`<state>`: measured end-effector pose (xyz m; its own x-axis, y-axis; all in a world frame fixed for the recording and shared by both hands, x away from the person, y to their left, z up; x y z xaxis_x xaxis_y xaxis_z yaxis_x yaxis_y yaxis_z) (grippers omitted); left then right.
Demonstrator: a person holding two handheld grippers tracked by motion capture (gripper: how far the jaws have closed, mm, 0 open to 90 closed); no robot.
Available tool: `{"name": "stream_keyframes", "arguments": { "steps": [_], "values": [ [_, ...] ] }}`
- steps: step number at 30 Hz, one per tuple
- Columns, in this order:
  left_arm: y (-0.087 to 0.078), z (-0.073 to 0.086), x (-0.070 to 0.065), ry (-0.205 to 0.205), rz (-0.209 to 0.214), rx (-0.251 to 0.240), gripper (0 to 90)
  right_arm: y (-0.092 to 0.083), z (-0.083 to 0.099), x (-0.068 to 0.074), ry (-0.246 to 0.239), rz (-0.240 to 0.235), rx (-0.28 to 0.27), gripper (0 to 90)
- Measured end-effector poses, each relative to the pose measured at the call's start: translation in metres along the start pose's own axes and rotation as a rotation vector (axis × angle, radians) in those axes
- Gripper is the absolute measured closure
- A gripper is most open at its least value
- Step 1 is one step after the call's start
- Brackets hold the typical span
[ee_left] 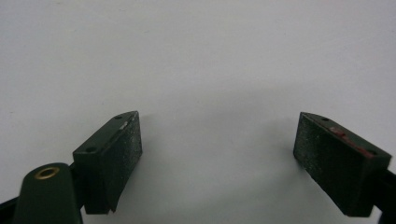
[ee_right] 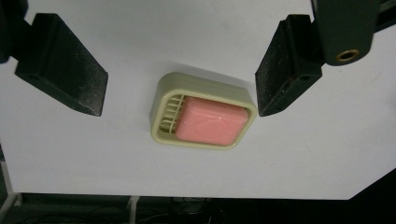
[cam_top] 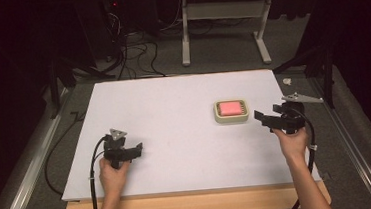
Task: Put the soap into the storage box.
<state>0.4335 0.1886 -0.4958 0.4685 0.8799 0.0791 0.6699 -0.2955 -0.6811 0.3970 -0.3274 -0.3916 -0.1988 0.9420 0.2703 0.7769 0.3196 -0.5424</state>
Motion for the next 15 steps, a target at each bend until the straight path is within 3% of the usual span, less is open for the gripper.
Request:
{"name": "stream_keyframes", "arguments": {
  "steps": [15],
  "values": [
    [0.0, 0.0, 0.0, 0.0, 0.0, 0.001, 15.8, -0.007, 0.015, 0.005, -0.021, -0.028, 0.006, 18.6]
  ]
}}
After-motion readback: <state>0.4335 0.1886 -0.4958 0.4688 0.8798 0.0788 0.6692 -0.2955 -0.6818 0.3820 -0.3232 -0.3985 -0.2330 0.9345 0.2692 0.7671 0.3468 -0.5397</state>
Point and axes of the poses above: each handheld gripper's, and its own axes: y roughly forward along the jaws, z roughly out of its underside, x roughly to its left, the point moved 1 cm from there along y, roughly forward along the jaws, and after that the axes turned 7 degrees about y, right-handed, at the moved point
